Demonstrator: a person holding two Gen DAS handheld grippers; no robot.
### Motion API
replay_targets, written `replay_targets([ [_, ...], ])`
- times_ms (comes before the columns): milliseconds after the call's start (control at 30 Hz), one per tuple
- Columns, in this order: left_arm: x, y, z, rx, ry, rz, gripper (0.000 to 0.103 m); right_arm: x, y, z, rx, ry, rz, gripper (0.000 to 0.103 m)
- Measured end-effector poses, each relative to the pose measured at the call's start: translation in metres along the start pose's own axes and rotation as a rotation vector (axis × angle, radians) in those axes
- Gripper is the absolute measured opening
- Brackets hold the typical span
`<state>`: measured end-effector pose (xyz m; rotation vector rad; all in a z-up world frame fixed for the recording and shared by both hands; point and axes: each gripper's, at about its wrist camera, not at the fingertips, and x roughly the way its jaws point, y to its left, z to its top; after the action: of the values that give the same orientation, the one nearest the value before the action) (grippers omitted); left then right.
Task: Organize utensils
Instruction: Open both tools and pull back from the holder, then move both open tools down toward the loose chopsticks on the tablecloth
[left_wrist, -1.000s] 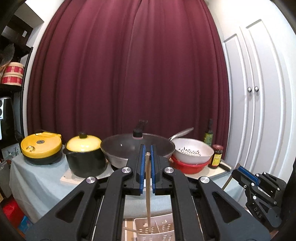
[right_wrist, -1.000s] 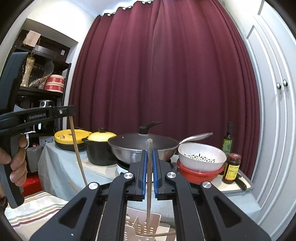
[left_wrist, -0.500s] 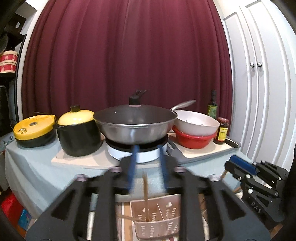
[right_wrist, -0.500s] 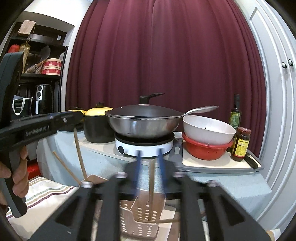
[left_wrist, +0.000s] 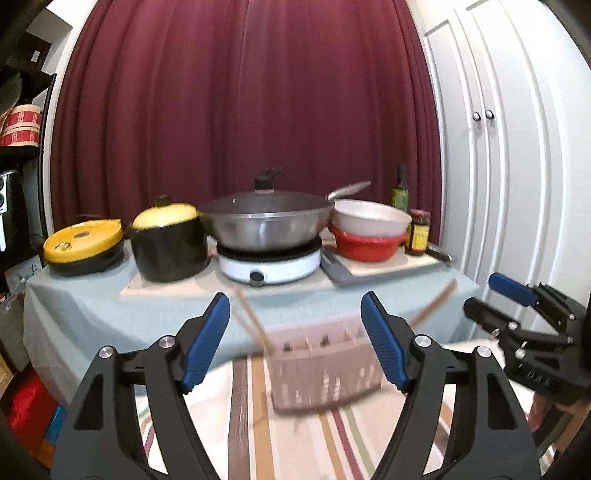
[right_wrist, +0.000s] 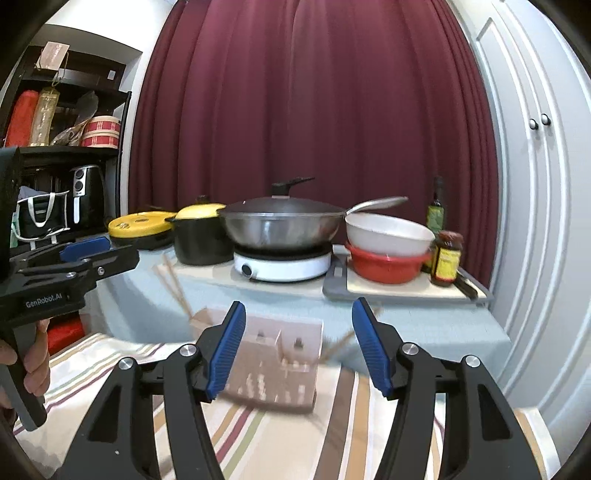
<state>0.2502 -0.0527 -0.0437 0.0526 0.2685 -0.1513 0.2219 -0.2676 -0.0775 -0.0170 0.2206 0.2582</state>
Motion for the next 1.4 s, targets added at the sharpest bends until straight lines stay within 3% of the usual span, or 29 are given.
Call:
replay_targets([
  [400, -0.082, 0.006, -0.087, -0.009, 0.138, 0.052, 0.073, -0.087, 0.017, -0.079, 0.029, 0.121, -0.003, 0.059],
  [867, -0.14, 0.008, -0.16, -0.058, 0.266, 0.096, 0.073, -0.15, 0.026, -0.157, 0.066, 0.229, -0.013, 0.059],
  [1167, -0.164, 0.003, -0.193, -0.042, 0.319, 0.112, 0.073, -0.176, 0.044, -0.193, 0.063, 0.289, 0.033, 0.053],
  [1400, -0.174, 0.007, -0.216, -0.057, 0.36, 0.125, 0.073, -0.18, 0.058, -0.215, 0.052, 0.347, 0.077, 0.04],
])
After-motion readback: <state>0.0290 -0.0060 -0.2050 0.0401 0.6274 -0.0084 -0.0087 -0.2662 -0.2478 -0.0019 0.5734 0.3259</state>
